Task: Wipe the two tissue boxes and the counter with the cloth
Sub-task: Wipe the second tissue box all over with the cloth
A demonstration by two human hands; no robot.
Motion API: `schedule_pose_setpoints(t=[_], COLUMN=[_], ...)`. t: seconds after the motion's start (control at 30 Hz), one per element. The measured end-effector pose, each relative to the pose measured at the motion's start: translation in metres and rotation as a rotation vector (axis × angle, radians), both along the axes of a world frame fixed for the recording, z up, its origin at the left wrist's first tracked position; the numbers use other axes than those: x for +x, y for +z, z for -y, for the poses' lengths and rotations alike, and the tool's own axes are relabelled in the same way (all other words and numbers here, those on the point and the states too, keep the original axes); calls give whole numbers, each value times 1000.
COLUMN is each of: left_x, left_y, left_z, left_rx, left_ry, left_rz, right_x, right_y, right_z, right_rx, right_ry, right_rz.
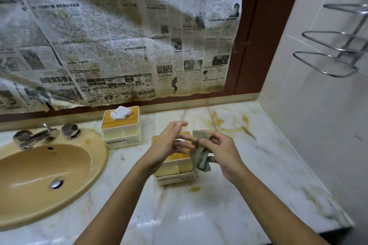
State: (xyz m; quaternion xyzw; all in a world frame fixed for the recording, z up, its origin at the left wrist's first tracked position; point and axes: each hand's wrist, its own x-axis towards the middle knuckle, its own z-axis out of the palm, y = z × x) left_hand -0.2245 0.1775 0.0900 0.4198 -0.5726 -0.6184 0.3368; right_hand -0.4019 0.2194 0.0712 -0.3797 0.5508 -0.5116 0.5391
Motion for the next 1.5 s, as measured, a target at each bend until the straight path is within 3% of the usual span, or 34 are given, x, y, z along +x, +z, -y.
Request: schedule_pose_setpoints(t=[0.17, 0.37, 0.57, 0.7, 0.83, 1.07, 1.27, 1.37, 1.5], left_x=[4, -12, -22, -34, -49, -63, -57, -38, -8], left_y=[-15, -30, -32, -33, -38, -39, -53, -55, -66], left_z=[16, 16, 21, 21, 20, 18, 22, 24, 30], left_rx=[-65, 0, -67, -51, -50, -280, -174, -153, -247], left_ry=[190, -105, -22, -82, -78, -103, 59, 253, 595], left_rz=[112, 125, 60, 104, 77, 236, 243, 271, 575], right_x=[-19, -42, -71, -88, -94, -97, -104, -112, -120], right_y=[-2, -1, -5, -14, -27, -31, -46, -52, -57], right_z=[0, 3, 14, 21, 27, 31, 37, 36, 38], right_rx=[-20, -86, 17, 145, 90, 103, 127, 152, 221], right_ry=[82, 235, 174, 350, 406, 682, 665, 588, 424], right_rz=[62, 90, -125, -168, -180, -303, -180, -71, 66])
